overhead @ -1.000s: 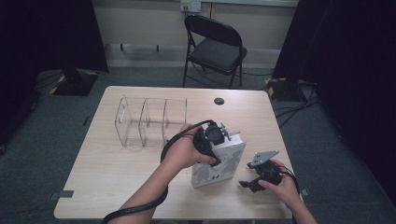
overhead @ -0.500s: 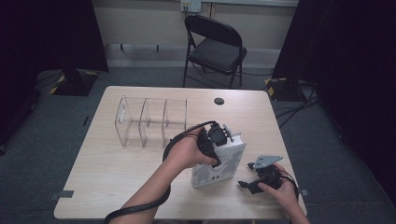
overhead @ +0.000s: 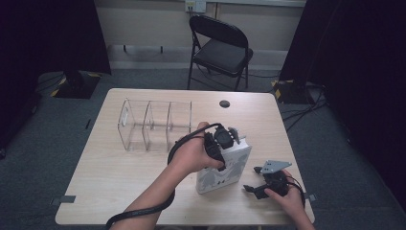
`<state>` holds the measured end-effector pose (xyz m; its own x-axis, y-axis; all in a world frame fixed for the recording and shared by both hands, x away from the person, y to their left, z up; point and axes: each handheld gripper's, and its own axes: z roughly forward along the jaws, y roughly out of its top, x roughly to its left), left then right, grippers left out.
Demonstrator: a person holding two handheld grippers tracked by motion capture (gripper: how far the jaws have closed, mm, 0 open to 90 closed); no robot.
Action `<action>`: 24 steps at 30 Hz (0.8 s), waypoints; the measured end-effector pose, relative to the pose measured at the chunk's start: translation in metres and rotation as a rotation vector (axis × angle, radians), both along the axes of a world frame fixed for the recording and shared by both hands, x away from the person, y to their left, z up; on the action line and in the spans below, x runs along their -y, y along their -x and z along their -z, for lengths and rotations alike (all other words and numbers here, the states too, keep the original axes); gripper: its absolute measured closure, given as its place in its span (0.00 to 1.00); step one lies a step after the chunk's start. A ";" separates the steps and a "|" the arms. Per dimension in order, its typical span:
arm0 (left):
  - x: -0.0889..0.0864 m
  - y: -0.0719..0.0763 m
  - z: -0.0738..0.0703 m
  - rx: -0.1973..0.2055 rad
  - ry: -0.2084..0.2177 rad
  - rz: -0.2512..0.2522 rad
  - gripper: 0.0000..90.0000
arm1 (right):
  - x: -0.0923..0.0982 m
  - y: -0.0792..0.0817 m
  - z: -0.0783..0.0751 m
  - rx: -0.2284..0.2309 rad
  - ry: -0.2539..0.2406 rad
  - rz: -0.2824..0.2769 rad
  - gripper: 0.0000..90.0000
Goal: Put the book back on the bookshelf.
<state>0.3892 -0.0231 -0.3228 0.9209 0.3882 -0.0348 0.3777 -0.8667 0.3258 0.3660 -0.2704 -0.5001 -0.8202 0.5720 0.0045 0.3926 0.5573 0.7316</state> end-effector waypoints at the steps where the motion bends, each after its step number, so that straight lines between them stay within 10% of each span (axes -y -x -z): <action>1: 0.000 0.000 0.000 0.001 -0.001 0.003 0.57 | 0.000 0.000 0.000 0.000 0.000 0.000 0.15; 24: 0.004 0.005 -0.006 -0.024 -0.044 -0.084 0.58 | 0.000 0.000 0.000 0.000 0.000 -0.003 0.15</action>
